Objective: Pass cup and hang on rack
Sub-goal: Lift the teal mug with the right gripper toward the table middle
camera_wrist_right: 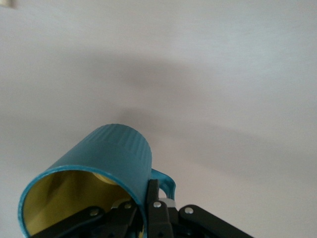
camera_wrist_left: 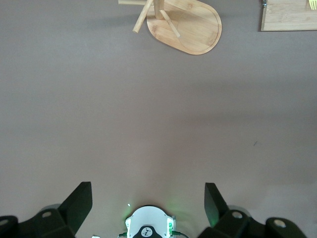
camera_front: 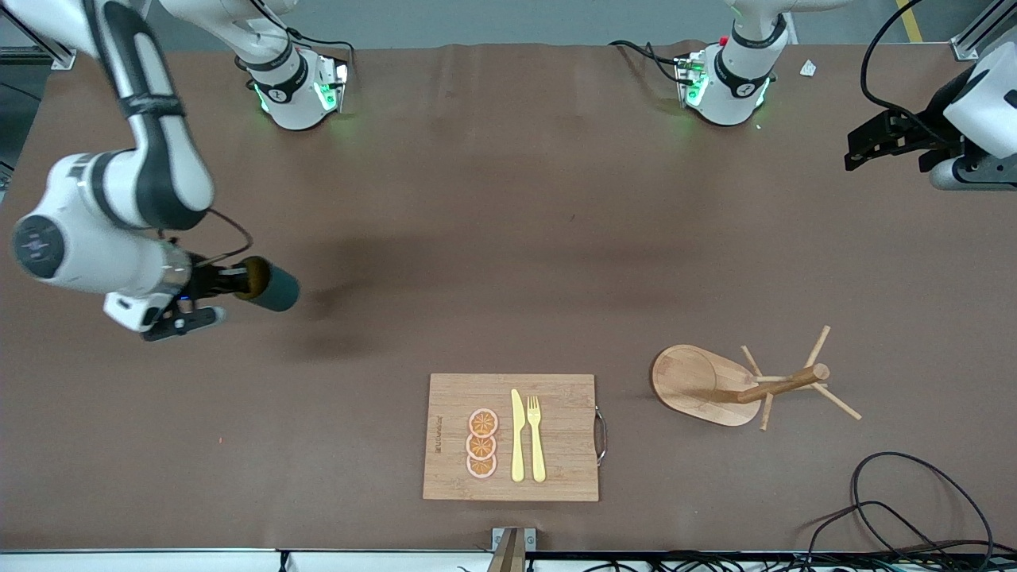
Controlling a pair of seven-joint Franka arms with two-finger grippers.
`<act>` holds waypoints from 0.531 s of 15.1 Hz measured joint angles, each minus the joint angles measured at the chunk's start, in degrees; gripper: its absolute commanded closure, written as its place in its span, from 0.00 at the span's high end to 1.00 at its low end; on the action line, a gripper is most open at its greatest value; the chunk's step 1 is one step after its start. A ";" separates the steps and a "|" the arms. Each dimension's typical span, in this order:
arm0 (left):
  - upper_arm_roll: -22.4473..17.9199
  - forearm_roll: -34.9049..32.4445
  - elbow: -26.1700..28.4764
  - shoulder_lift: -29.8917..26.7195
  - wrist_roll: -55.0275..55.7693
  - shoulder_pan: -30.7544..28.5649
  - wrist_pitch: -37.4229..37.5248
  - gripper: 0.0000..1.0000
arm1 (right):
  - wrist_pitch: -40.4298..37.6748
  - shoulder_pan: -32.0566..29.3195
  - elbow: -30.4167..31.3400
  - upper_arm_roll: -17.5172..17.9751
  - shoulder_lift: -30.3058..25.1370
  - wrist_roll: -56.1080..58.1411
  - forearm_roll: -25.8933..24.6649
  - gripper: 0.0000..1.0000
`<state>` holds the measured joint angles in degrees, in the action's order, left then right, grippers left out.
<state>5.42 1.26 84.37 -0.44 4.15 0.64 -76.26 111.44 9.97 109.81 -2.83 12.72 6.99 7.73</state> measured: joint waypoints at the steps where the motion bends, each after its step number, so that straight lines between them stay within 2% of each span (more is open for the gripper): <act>1: -0.01 0.00 -0.02 0.00 0.00 -0.01 0.00 1.00 | 0.36 3.53 0.21 0.08 -0.25 -5.77 0.01 0.00; 5: -0.04 0.00 -0.08 -0.01 0.00 -0.07 0.00 1.00 | 7.70 18.31 0.74 0.28 0.28 -30.03 0.05 0.00; 8: -0.05 0.00 -0.11 -0.01 0.00 -0.09 0.00 1.00 | 13.42 27.42 -1.29 0.28 4.24 -44.38 0.04 0.00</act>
<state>5.37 1.26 84.26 -0.45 4.15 0.55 -76.26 124.86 37.39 108.52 -2.55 16.96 -37.39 7.77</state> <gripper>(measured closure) 0.000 0.947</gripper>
